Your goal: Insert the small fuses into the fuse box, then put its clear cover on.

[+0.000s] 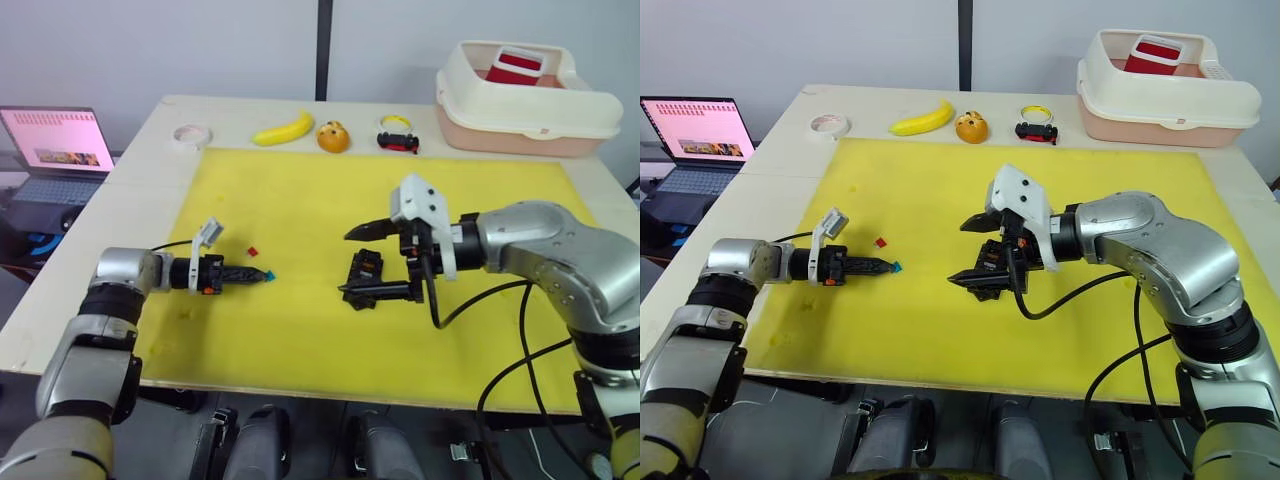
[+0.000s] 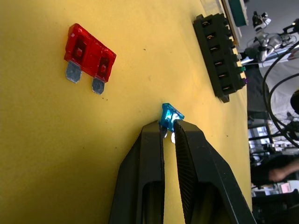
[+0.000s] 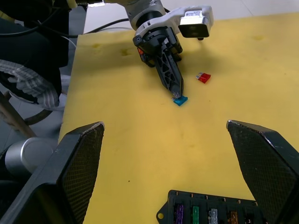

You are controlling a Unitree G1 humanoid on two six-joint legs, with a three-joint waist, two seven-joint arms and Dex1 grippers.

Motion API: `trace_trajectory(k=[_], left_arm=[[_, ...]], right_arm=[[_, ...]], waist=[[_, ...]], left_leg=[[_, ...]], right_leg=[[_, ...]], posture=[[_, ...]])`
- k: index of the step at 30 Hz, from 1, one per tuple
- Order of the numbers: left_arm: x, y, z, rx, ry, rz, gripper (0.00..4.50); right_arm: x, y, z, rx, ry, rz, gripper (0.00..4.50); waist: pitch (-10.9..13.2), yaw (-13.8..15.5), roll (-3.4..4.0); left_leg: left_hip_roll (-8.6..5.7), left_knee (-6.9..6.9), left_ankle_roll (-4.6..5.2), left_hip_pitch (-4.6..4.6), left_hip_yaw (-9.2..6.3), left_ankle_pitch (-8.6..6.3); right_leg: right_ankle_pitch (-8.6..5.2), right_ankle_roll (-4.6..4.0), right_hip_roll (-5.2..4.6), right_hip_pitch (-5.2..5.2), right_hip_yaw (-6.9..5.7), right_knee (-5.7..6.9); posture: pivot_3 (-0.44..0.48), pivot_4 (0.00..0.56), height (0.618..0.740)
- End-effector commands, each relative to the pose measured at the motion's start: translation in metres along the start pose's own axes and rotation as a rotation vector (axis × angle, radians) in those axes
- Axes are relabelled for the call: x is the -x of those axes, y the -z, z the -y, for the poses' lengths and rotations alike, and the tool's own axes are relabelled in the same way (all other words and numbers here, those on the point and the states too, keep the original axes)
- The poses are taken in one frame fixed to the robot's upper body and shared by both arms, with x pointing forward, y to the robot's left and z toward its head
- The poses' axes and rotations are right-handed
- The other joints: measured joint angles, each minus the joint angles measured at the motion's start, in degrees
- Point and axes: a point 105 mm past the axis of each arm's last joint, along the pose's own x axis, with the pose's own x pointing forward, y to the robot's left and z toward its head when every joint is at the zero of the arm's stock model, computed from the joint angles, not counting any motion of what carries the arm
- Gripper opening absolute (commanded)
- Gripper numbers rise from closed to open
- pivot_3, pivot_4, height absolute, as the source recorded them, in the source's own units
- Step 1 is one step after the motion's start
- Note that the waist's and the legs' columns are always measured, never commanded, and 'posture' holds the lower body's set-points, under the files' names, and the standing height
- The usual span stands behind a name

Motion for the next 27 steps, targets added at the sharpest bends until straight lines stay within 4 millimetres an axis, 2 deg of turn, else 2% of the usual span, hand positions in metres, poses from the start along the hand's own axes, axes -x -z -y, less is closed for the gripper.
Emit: trace_trajectory(k=[1,4,5,12,16,20,27], left_arm=[[0.003,0.006,-0.008,0.013,-0.048,-0.001,0.49],[0.003,0.006,-0.008,0.013,-0.047,0.002,0.49],[0.003,0.006,-0.008,0.012,-0.047,0.003,0.24],[0.001,0.003,-0.005,-0.005,-0.04,-0.002,0.24],[0.007,-0.002,-0.005,-0.011,-0.057,0.03,0.24],[0.026,-0.025,0.026,-0.06,0.004,0.098,0.24],[0.058,-0.028,0.067,-0.13,0.022,0.183,0.24]], right_arm=[[0.003,-0.011,-0.001,0.051,0.006,0.022,4.5],[0.004,-0.011,-0.001,0.049,0.008,0.023,4.5],[0.004,-0.011,-0.002,0.048,0.008,0.023,4.5],[0.003,-0.012,-0.002,0.039,0.011,0.028,4.5],[0.002,-0.01,-0.004,0.037,0.008,0.026,4.5],[0.004,-0.012,-0.001,0.026,0.008,0.035,4.5],[0.005,-0.009,-0.002,0.021,0.014,0.034,4.5]], waist=[[0.0,0.0,0.0],[0.0,0.0,0.0],[0.0,0.0,0.0],[0.0,0.0,0.0],[0.0,0.0,0.0],[0.0,-0.3,-0.08],[0.0,-1.5,-0.07]], left_leg=[[0.0,0.0,0.0,0.0,0.0,0.0],[0.0,0.0,0.0,0.0,0.01,0.0],[0.0,0.0,0.0,0.0,0.0,0.0],[0.0,-0.01,0.0,0.0,0.0,0.0],[0.0,-0.01,0.0,0.0,0.0,0.0],[0.03,-0.02,0.0,-0.04,-0.03,0.0],[0.03,-0.1,0.0,-0.32,-0.03,0.0]], right_leg=[[0.0,0.0,0.0,0.0,0.0,0.0],[0.0,0.0,0.0,0.0,0.0,0.0],[0.0,0.0,0.0,0.0,0.0,0.0],[0.0,0.0,-0.01,0.0,0.0,0.0],[0.0,-0.01,-0.01,0.0,0.0,-0.01],[0.0,-0.02,-0.03,-0.05,0.04,0.0],[0.01,-0.02,-0.08,-0.36,0.07,-0.02]], posture=[[0.0,0.15,0.74],[0.0,0.15,0.74],[0.0,0.15,0.74],[0.0,0.15,0.74],[0.0,0.15,0.74],[0.0,0.15,0.74],[0.0,0.15,0.74]])
